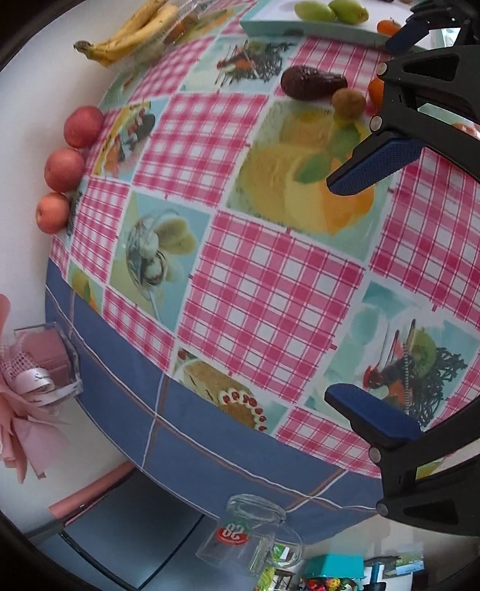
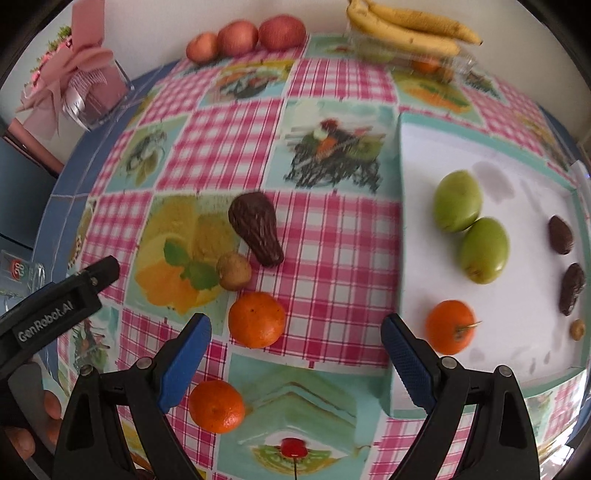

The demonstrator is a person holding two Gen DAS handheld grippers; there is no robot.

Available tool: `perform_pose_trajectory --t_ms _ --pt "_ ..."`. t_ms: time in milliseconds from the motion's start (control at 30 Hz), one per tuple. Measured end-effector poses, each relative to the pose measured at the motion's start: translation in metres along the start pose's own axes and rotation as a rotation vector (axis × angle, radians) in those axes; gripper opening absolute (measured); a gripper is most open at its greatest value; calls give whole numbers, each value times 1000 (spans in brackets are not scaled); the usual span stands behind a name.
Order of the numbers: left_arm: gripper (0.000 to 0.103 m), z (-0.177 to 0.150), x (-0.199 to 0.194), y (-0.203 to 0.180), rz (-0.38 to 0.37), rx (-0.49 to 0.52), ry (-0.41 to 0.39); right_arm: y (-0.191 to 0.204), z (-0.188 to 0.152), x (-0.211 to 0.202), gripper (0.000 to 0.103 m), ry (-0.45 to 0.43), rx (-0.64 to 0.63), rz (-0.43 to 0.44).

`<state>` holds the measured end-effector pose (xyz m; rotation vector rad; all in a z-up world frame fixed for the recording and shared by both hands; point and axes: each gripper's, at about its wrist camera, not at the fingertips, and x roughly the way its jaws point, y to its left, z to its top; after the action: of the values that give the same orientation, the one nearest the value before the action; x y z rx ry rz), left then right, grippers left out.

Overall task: Organize fruits
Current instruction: 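Move both open tools back toward the orange and kiwi beside the tray, then grasp an orange with the right tool while the left tool grasps a small brown kiwi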

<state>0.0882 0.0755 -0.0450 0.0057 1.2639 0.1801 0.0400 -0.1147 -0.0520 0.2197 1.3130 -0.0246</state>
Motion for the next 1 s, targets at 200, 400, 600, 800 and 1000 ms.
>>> perform_pose_trajectory --t_ms 200,400,600,800,1000 --pt "103 -1 3 -1 -12 -1 5 5 0 9 92 9 -18 1" --pt "103 0 0 -3 -12 0 -10 14 2 14 76 2 -44 0" --pt "103 0 -1 -4 -13 11 -13 16 3 18 58 10 -56 5" --pt "103 1 -4 -4 -20 11 -23 19 4 15 44 6 -77 25" --pt "103 2 -8 -4 -38 1 -28 22 5 16 40 7 -93 28"
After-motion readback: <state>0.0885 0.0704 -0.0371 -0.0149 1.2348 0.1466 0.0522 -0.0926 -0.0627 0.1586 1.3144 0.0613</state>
